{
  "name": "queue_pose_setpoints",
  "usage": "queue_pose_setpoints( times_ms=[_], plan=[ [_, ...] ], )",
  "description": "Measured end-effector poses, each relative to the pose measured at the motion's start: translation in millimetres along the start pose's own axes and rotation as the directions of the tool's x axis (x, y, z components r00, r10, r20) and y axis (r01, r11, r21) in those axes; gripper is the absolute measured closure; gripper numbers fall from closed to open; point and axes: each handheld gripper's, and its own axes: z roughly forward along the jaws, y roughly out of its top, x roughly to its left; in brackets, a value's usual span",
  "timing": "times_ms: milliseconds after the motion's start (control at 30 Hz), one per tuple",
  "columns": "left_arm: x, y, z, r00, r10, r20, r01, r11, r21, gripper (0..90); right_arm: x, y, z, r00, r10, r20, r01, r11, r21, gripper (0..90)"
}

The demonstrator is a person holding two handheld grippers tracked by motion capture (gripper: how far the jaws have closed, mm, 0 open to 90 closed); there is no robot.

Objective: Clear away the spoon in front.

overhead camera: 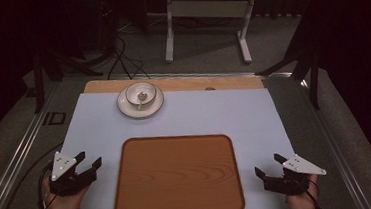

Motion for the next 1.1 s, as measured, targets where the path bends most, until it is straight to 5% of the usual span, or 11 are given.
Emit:
queue_pose_setpoints(
  times_ms=[667, 1100],
  plan=[
    [-8.3, 46.3, 1.8, 0.9972, 0.064, 0.040, -0.062, 0.9969, -0.048, 39.2, 0.0, 0.3, 1.2, 1.0000, 0.003, 0.004, -0.003, 1.000, -0.005, 13.5],
    [-23.6, 81.9, 18.5, 0.9924, 0.101, 0.071, -0.095, 0.9922, -0.080, 38.7, -0.7, -0.2, 0.9, 1.0000, 0.009, 0.004, -0.009, 1.000, -0.009, 13.5]
  ],
)
